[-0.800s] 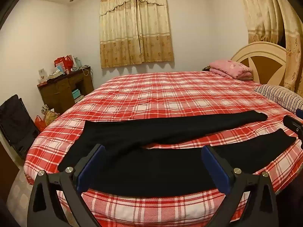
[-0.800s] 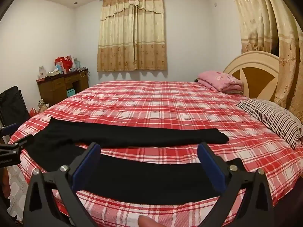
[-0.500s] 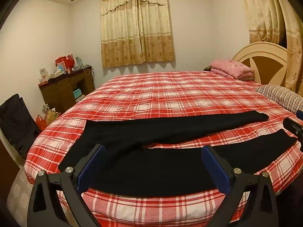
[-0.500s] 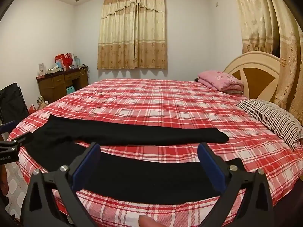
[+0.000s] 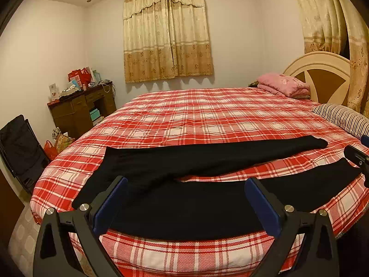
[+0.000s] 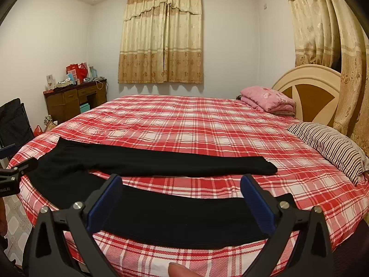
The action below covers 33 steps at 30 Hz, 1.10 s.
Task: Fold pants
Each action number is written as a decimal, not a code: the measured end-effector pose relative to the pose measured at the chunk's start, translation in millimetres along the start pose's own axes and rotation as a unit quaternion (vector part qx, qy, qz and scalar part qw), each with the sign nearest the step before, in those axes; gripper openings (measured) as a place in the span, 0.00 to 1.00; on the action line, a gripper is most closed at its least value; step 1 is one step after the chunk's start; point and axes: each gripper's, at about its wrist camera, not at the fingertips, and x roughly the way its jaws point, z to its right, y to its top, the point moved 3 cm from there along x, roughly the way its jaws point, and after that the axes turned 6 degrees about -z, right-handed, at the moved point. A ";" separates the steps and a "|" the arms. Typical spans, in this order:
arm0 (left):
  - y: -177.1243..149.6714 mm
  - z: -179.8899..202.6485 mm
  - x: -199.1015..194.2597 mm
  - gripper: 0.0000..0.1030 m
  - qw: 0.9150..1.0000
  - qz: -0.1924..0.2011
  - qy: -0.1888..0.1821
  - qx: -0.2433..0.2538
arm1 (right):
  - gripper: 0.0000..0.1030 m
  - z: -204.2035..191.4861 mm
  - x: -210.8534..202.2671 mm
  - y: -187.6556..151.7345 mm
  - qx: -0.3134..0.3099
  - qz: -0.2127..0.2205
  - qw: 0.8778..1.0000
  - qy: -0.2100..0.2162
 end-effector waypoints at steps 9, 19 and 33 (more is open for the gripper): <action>-0.7 -2.0 -0.9 0.99 1.000 -0.001 -0.001 -0.004 | 1.00 -0.3 5.5 -1.1 -0.002 -0.004 1.000 -0.001; 1.2 -3.3 -3.1 0.99 1.000 -0.001 -0.001 -0.004 | 1.00 -1.0 5.9 -1.9 -0.003 -0.005 1.000 -0.001; 1.0 -3.7 -2.9 0.99 1.000 -0.002 -0.002 -0.005 | 1.00 -4.6 7.9 -4.9 -0.005 -0.007 1.000 -0.001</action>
